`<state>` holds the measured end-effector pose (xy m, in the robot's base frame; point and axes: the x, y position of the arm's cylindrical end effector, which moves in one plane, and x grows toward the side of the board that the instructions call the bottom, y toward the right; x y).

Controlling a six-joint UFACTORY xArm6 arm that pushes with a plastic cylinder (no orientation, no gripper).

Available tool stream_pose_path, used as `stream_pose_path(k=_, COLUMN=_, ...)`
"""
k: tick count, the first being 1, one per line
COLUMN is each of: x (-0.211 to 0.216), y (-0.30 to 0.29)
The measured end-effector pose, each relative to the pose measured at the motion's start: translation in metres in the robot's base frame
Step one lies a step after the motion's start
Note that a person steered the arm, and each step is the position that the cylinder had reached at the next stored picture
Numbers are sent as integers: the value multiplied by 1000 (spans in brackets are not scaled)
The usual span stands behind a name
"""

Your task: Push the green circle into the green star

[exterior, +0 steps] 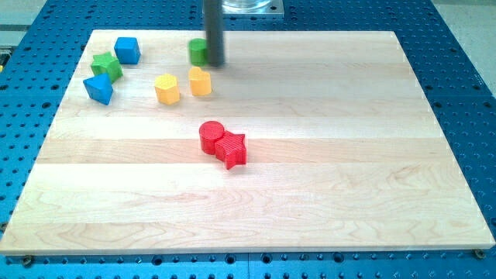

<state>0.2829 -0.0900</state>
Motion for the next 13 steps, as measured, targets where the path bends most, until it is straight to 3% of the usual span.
stream_pose_path(k=1, x=20, y=-60)
stream_pose_path(k=3, x=13, y=11)
stream_pose_path(k=5, x=18, y=-5)
stream_pose_path(k=6, x=-11, y=56)
stream_pose_path(k=7, x=-40, y=64)
stream_pose_path(k=8, x=-40, y=23)
stream_pose_path(k=9, x=-28, y=17)
stream_pose_path(k=11, x=28, y=-43)
stream_pose_path(k=12, x=14, y=18)
stream_pose_path(k=13, x=-39, y=27)
